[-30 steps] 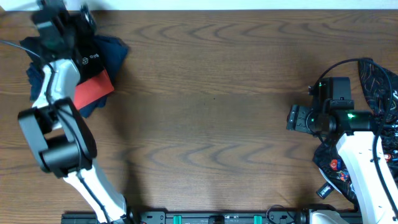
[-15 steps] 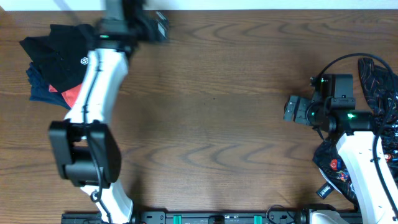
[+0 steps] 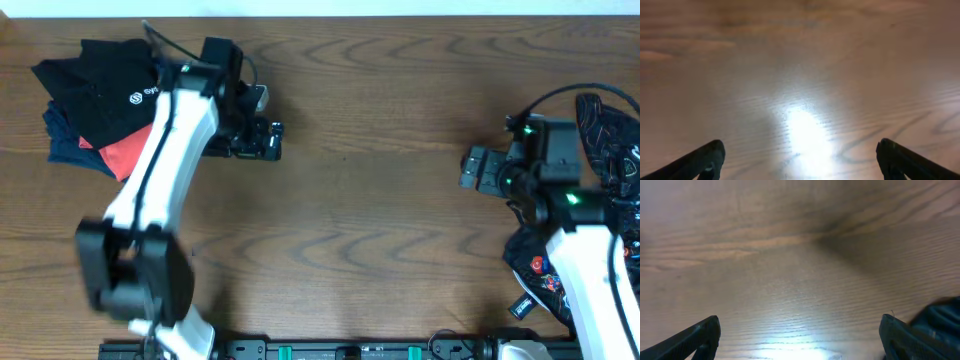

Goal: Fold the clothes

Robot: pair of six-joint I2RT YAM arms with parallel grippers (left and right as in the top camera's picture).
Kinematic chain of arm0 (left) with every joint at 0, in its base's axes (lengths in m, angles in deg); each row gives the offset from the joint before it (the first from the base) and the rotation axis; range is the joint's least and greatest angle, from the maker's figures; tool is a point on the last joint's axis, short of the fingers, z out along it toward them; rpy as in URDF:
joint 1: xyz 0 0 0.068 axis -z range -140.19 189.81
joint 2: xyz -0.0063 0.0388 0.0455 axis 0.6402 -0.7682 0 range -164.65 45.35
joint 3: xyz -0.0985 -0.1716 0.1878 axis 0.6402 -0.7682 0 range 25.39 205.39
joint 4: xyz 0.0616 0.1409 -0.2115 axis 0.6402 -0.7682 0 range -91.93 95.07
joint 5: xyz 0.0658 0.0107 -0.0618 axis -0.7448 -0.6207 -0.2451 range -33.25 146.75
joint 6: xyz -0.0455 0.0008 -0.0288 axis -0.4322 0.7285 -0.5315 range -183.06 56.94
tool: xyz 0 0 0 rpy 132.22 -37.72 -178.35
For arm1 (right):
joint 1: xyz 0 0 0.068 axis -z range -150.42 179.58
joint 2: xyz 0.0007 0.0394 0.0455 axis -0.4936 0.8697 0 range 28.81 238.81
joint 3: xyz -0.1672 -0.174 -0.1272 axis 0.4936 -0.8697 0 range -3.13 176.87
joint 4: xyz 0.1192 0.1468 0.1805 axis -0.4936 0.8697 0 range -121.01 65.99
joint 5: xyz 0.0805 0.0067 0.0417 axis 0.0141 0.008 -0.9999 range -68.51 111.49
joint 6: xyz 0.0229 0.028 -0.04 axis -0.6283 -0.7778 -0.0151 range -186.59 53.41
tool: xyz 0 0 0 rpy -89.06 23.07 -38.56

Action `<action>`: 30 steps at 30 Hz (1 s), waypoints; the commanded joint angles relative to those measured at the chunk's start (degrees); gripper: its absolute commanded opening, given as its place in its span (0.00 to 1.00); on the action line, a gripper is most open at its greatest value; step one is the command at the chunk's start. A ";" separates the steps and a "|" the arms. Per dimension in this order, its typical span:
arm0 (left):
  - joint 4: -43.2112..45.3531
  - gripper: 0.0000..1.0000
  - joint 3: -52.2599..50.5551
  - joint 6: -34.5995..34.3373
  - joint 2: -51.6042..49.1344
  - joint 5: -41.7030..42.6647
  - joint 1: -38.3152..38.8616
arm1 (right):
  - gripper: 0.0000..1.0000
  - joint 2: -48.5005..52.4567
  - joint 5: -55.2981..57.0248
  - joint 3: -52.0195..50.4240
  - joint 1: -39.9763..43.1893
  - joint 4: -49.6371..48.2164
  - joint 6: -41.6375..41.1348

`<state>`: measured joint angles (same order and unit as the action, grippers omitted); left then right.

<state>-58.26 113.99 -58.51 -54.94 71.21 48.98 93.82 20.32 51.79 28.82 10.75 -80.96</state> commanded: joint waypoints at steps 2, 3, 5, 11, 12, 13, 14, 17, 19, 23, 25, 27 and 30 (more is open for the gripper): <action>8.70 0.98 -11.93 0.00 18.38 -3.06 1.70 | 0.99 -11.98 3.43 -0.46 0.33 2.19 -2.32; 12.52 0.98 -16.59 -0.15 24.11 -4.81 2.54 | 0.99 -14.88 3.65 -1.05 0.28 2.95 -2.32; 18.45 0.98 -24.30 -1.16 33.90 -8.50 4.24 | 0.99 -21.46 4.92 -3.02 -0.17 4.31 -2.36; 32.46 0.98 -41.81 -1.84 58.60 -10.01 6.78 | 0.99 -39.39 8.68 -10.84 -0.96 5.31 -6.62; 31.45 0.98 -42.75 -1.84 61.35 -10.01 6.78 | 0.99 -40.98 8.68 -11.15 -0.96 6.38 -6.60; 29.33 0.98 -43.36 -1.84 64.59 -10.01 6.78 | 0.99 -42.71 8.68 -11.28 -0.96 8.28 -6.60; 27.17 0.98 -43.43 -1.84 66.75 -10.01 6.78 | 0.99 -43.76 8.68 -11.28 -0.96 10.05 -6.62; 21.40 0.98 -43.43 -1.81 71.93 -10.01 6.78 | 0.99 -45.35 8.68 -11.28 -0.96 14.97 -6.60; 18.29 0.98 -43.43 -1.84 74.07 -10.01 6.78 | 0.99 -45.46 8.68 -11.28 -0.96 18.29 -6.60; 12.83 0.98 -43.43 -1.84 75.60 -10.01 6.78 | 0.99 -45.44 8.68 -11.28 -0.96 24.79 -6.60; 10.62 0.98 -43.43 -1.84 75.49 -10.01 6.78 | 0.99 -45.46 8.70 -11.32 -0.96 26.05 -6.84; 8.83 0.98 -43.43 -1.84 75.47 -10.01 6.78 | 0.99 -45.46 8.68 -11.32 -0.96 26.01 -6.82; 6.86 0.98 -43.43 -1.84 75.47 -10.01 6.78 | 0.99 -45.46 8.68 -11.32 -0.96 26.01 -6.84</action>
<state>-50.43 70.62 -60.06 20.42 62.08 55.62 48.62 28.01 40.57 28.28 36.75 -87.01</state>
